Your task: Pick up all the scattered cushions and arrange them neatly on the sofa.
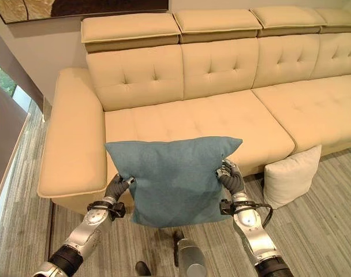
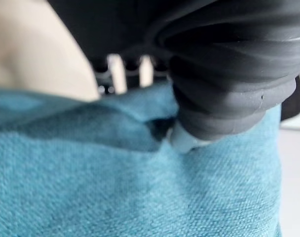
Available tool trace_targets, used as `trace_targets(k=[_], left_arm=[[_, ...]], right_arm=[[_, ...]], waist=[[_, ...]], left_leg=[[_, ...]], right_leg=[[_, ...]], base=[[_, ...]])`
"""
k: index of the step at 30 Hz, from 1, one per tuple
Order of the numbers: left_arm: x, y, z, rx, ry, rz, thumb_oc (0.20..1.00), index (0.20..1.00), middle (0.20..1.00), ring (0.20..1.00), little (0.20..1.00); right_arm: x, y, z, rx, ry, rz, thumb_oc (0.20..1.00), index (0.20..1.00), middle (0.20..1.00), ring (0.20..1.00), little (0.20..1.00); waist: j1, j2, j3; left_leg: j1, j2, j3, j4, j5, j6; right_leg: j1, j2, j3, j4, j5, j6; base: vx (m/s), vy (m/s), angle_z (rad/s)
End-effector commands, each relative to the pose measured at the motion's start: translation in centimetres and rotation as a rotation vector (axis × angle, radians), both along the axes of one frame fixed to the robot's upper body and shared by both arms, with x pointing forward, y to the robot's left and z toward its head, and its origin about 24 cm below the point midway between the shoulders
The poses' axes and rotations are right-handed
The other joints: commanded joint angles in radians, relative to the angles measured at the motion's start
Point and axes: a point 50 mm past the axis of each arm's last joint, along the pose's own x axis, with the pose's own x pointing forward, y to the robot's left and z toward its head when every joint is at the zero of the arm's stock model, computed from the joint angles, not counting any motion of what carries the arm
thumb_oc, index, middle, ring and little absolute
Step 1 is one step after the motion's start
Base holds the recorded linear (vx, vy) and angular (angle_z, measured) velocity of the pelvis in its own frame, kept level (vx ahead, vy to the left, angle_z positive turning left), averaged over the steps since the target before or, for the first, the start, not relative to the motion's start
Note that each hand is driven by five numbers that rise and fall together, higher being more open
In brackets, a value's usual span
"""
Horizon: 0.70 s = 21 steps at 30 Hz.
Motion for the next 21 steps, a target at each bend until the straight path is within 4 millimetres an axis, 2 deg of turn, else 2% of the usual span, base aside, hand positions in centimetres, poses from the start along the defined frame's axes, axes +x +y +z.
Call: trace_targets(k=[1, 3, 5, 6, 7, 8, 9, 11, 13, 14, 15, 17, 18, 19, 21], left_arm=[[1.4, -4.6, 5.0, -0.149, -0.272, -0.185, 0.200, 0.200, 0.200, 0.200, 0.200], [1.0, -4.8, 4.5, -0.183, -0.249, -0.173, 0.200, 0.200, 0.200, 0.200, 0.200], [1.0, -5.2, 4.1, -0.213, -0.222, -0.172, 0.200, 0.200, 0.200, 0.200, 0.200], [1.0, -5.4, 4.1, -0.225, -0.219, -0.169, 0.200, 0.200, 0.200, 0.200, 0.200], [1.1, -5.4, 4.0, -0.243, -0.214, -0.156, 0.200, 0.200, 0.200, 0.200, 0.200], [1.1, -5.5, 3.9, -0.254, -0.207, -0.146, 0.200, 0.200, 0.200, 0.200, 0.200], [1.1, -5.5, 4.0, -0.267, -0.207, -0.142, 0.200, 0.200, 0.200, 0.200, 0.200], [1.0, -5.6, 4.0, -0.277, -0.206, -0.136, 0.200, 0.200, 0.200, 0.200, 0.200], [1.0, -5.6, 4.0, -0.265, -0.207, -0.139, 0.200, 0.200, 0.200, 0.200, 0.200], [1.0, -5.6, 4.0, -0.265, -0.207, -0.139, 0.200, 0.200, 0.200, 0.200, 0.200], [1.0, -5.6, 4.1, -0.266, -0.209, -0.141, 0.200, 0.200, 0.200, 0.200, 0.200], [1.1, -5.6, 4.3, -0.273, -0.219, -0.131, 0.200, 0.200, 0.200, 0.200, 0.200], [1.1, -5.6, 4.4, -0.279, -0.220, -0.130, 0.200, 0.200, 0.200, 0.200, 0.200], [1.0, -5.4, 4.2, -0.285, -0.214, -0.117, 0.200, 0.200, 0.200, 0.200, 0.200], [0.9, -5.4, 4.1, -0.287, -0.208, -0.113, 0.200, 0.200, 0.200, 0.200, 0.200]], right_arm=[[2.1, 2.3, 4.7, 0.036, -0.235, 0.134, 0.200, 0.200, 0.200, 0.200, 0.200], [1.6, 1.8, 4.3, 0.036, -0.218, 0.122, 0.200, 0.200, 0.200, 0.200, 0.200], [1.1, 0.9, 3.8, 0.035, -0.201, 0.098, 0.200, 0.200, 0.200, 0.200, 0.200], [0.9, 0.5, 3.8, 0.031, -0.197, 0.088, 0.200, 0.200, 0.200, 0.200, 0.200], [1.0, 0.3, 4.0, 0.028, -0.204, 0.084, 0.200, 0.200, 0.200, 0.200, 0.200], [1.0, 0.2, 3.9, 0.027, -0.199, 0.081, 0.200, 0.200, 0.200, 0.200, 0.200], [0.9, 0.1, 3.8, 0.026, -0.190, 0.083, 0.200, 0.200, 0.200, 0.200, 0.200], [0.7, -0.2, 3.8, 0.012, -0.182, 0.077, 0.200, 0.200, 0.200, 0.200, 0.200], [0.6, -0.4, 3.6, -0.002, -0.175, 0.076, 0.200, 0.200, 0.200, 0.200, 0.200], [0.6, -0.4, 3.6, -0.003, -0.174, 0.076, 0.200, 0.200, 0.200, 0.200, 0.200], [0.6, -0.5, 3.6, -0.004, -0.173, 0.074, 0.200, 0.200, 0.200, 0.200, 0.200], [0.7, -0.5, 3.5, -0.002, -0.171, 0.060, 0.200, 0.200, 0.200, 0.200, 0.200], [0.7, -0.6, 3.5, -0.003, -0.169, 0.053, 0.200, 0.200, 0.200, 0.200, 0.200], [0.6, -0.5, 3.5, -0.012, -0.169, 0.062, 0.200, 0.200, 0.200, 0.200, 0.200], [0.6, -0.4, 3.5, -0.016, -0.170, 0.061, 0.200, 0.200, 0.200, 0.200, 0.200]], waist=[[-0.023, -0.001, -0.060], [-0.028, 0.008, -0.066], [-0.034, 0.000, -0.071], [-0.031, -0.010, -0.069], [-0.021, -0.019, -0.066], [-0.015, -0.032, -0.069], [-0.007, -0.041, -0.069], [0.011, -0.055, -0.065], [0.019, -0.062, -0.065], [0.018, -0.063, -0.065], [0.025, -0.061, -0.059], [0.035, -0.053, -0.048], [0.035, -0.051, -0.044], [0.033, -0.030, -0.049], [0.036, -0.024, -0.053]], left_leg=[[0.088, -0.015, -0.082, 0.128, -0.160, -0.020], [0.078, 0.004, -0.088, 0.205, -0.148, -0.043], [0.004, 0.072, -0.080, 0.411, -0.062, -0.105], [-0.045, 0.106, -0.079, 0.515, -0.017, -0.125], [-0.080, 0.120, -0.089, 0.597, 0.015, -0.135], [-0.105, 0.123, -0.088, 0.622, 0.027, -0.130], [-0.130, 0.124, -0.085, 0.633, 0.016, -0.121], [-0.176, 0.129, -0.076, 0.581, -0.020, -0.095], [-0.199, 0.122, -0.075, 0.482, -0.033, -0.080], [-0.196, 0.120, -0.075, 0.480, -0.033, -0.079], [-0.215, 0.114, -0.085, 0.420, -0.024, -0.076], [-0.264, 0.125, -0.098, 0.310, 0.060, -0.092], [-0.269, 0.136, -0.081, 0.287, 0.080, -0.100], [-0.210, 0.126, -0.070, 0.180, 0.081, -0.097], [-0.197, 0.114, -0.089, 0.174, 0.080, -0.096]], right_leg=[[0.147, 0.037, 0.009, -0.160, 0.104, 0.020], [0.186, 0.052, 0.025, -0.166, 0.107, 0.000], [0.238, 0.055, 0.021, -0.172, 0.097, -0.032], [0.264, 0.057, 0.018, -0.176, 0.086, -0.053], [0.290, 0.064, 0.017, -0.185, 0.073, -0.069], [0.304, 0.058, 0.021, -0.191, 0.063, -0.077], [0.323, 0.055, 0.025, -0.197, 0.057, -0.082], [0.362, 0.047, 0.039, -0.208, 0.042, -0.077], [0.374, 0.038, 0.049, -0.208, 0.029, -0.071], [0.376, 0.037, 0.048, -0.208, 0.028, -0.070], [0.389, 0.038, 0.051, -0.205, 0.017, -0.069], [0.415, 0.048, 0.054, -0.207, -0.003, -0.071], [0.423, 0.052, 0.053, -0.203, -0.011, -0.073], [0.431, 0.060, 0.059, -0.198, -0.027, -0.065], [0.436, 0.058, 0.064, -0.192, -0.032, -0.062]], base=[[0.29, -0.149, 0.33], [0.28, -0.203, 0.40], [0.18, -0.281, 0.28], [0.17, -0.298, 0.30], [0.16, -0.238, 0.42], [0.17, -0.185, 0.26], [0.17, -0.123, -0.10], [0.19, -0.051, -0.21], [0.15, 0.022, -0.19], [0.12, 0.034, -0.31], [0.11, 0.036, -0.35], [0.15, 0.051, -0.28], [0.25, 0.139, -0.11], [0.27, 0.170, 0.06], [0.21, 0.149, 0.23]])
